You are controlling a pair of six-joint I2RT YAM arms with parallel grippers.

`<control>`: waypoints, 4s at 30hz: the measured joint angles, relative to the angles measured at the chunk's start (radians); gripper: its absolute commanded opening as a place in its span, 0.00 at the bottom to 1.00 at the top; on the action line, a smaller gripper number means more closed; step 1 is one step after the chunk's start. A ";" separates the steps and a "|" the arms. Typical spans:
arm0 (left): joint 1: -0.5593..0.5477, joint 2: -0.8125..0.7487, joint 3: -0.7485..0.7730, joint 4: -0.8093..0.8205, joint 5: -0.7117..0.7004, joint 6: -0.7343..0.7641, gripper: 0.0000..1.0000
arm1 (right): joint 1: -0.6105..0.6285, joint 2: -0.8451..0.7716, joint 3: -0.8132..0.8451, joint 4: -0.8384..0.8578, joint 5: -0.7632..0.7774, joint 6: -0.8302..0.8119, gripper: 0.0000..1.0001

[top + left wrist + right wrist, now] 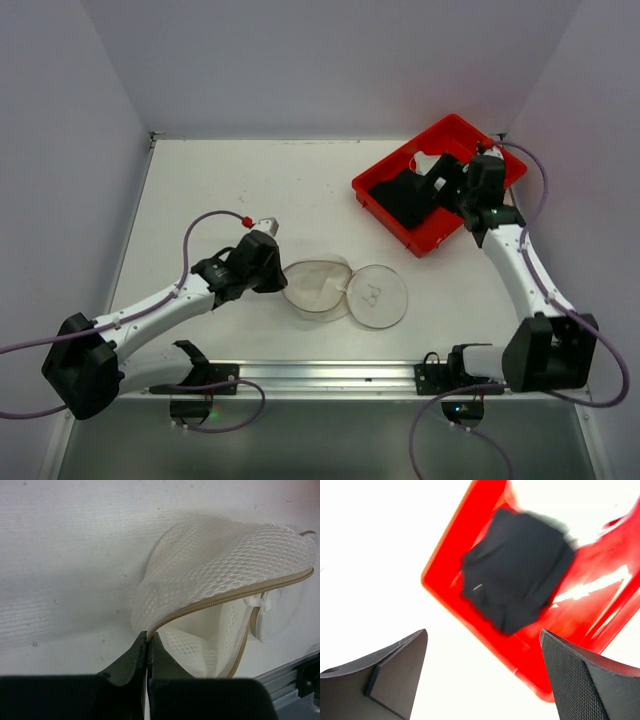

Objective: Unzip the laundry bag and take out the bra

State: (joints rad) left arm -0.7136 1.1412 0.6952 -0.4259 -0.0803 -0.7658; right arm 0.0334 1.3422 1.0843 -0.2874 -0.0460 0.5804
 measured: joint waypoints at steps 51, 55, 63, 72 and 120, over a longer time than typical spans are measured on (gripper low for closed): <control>0.079 -0.030 0.058 -0.209 -0.071 0.052 0.00 | 0.470 -0.114 -0.600 0.072 -0.035 0.208 0.19; 0.079 -0.012 0.050 -0.182 -0.051 0.052 0.00 | 0.472 -0.101 -0.601 0.059 -0.043 0.215 0.00; 0.079 0.134 0.009 -0.048 0.034 0.052 0.00 | 0.484 -0.312 -0.528 -0.106 -0.008 0.190 0.00; 0.079 0.335 0.010 0.125 0.134 0.052 0.00 | 0.576 -0.356 -0.314 -0.166 -0.034 0.152 0.00; 0.083 0.070 -0.318 0.476 0.255 -0.141 0.20 | 0.828 0.381 -0.303 0.715 -0.292 0.273 0.49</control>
State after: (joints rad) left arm -0.6304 1.2114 0.3775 0.0505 0.1749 -0.9066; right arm 0.8616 1.7233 0.7811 0.4274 -0.3382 0.8532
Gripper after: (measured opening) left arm 0.151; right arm 0.482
